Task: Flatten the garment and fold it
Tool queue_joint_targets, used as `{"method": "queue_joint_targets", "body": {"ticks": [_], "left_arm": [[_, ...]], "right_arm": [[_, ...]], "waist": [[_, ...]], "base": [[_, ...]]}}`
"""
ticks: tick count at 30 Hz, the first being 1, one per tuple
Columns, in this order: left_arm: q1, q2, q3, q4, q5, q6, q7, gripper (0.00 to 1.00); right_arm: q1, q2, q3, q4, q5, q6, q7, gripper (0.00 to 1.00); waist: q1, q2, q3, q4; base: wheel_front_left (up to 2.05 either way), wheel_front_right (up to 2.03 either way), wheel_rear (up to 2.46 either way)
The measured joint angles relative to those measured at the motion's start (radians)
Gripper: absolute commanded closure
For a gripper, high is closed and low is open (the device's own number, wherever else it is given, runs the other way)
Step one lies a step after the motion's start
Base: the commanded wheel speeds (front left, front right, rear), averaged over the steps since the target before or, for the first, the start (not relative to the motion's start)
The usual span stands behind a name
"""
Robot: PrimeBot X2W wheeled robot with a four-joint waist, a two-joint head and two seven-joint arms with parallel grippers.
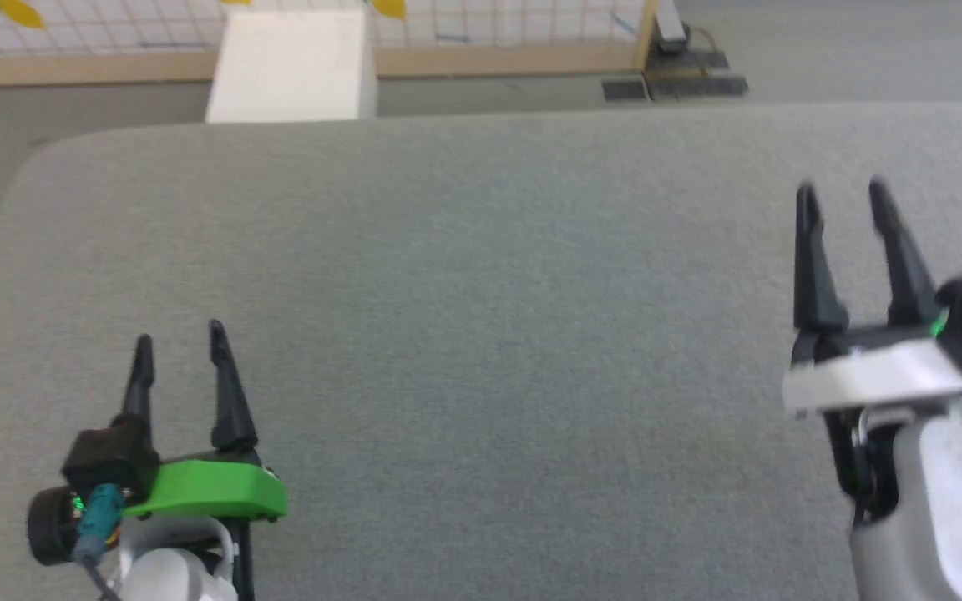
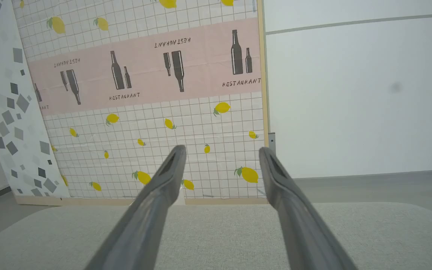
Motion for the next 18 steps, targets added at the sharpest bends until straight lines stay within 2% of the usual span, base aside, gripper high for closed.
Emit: {"method": "queue_joint_targets", "body": {"ticks": [10, 18], "left_arm": [[0.003, -0.017, -0.061, 0.100, 0.001, 0.001, -0.008, 0.00], [0.023, -0.023, -0.095, 0.140, 0.000, 0.001, -0.013, 0.00]], "right_arm": [[0.194, 0.001, 0.064, -0.002, 0.019, 0.000, -0.008, 0.00], [0.268, 0.001, 0.054, -0.001, 0.041, 0.000, -0.008, 0.00]], "waist": [[0.0000, 0.0000, -0.066, 0.036], [0.0000, 0.0000, -0.071, 0.032]], "base": [[0.00, 0.00, 0.00], [0.00, 0.00, 0.00]]}}
